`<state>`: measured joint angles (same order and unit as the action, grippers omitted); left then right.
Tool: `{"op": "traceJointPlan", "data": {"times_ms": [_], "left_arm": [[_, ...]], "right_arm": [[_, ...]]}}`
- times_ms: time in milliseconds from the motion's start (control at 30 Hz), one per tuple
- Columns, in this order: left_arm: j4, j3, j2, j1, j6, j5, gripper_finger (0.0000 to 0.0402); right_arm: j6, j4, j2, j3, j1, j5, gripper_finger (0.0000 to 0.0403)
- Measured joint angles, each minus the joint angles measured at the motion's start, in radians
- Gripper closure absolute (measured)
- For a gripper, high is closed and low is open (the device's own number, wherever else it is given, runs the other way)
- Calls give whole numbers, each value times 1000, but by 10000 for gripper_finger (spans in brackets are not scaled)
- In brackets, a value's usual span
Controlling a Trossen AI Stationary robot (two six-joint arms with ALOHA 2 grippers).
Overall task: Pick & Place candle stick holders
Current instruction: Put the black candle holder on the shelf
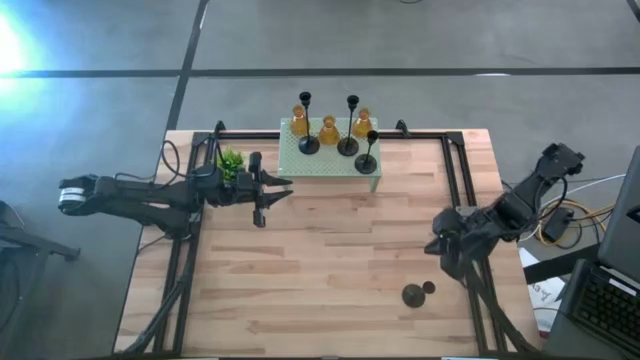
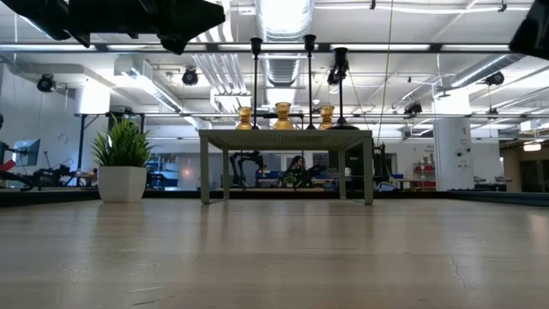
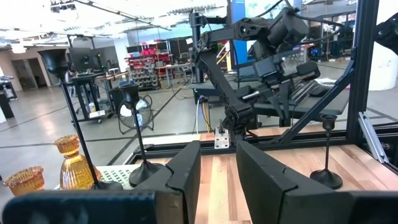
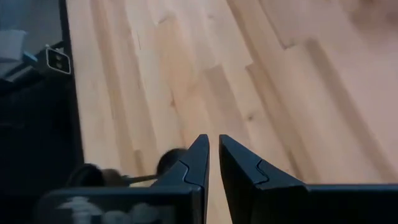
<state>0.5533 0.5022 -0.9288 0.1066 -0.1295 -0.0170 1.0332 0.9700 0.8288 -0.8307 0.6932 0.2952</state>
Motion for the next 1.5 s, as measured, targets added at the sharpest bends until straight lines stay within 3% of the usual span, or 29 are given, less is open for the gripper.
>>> {"op": "traceJointPlan", "data": {"times_ms": [300, 533, 833, 1100, 1500], "left_arm": [[0, 0, 0, 0, 39, 0, 294], [-8, 0, 0, 0, 39, 0, 294], [-34, 0, 0, 0, 37, -1, 294], [-79, 0, 0, 0, 42, -1, 294], [-108, 12, -1, 0, -3, -1, 294]], "right_arm": [[191, 11, 43, -106, 40, -35, 372], [248, 262, 233, -320, 40, -76, 372], [290, 448, 491, -533, 40, -117, 365], [370, 466, 590, -603, 36, -198, 329], [549, 459, 602, -617, 38, -252, 281]]}}
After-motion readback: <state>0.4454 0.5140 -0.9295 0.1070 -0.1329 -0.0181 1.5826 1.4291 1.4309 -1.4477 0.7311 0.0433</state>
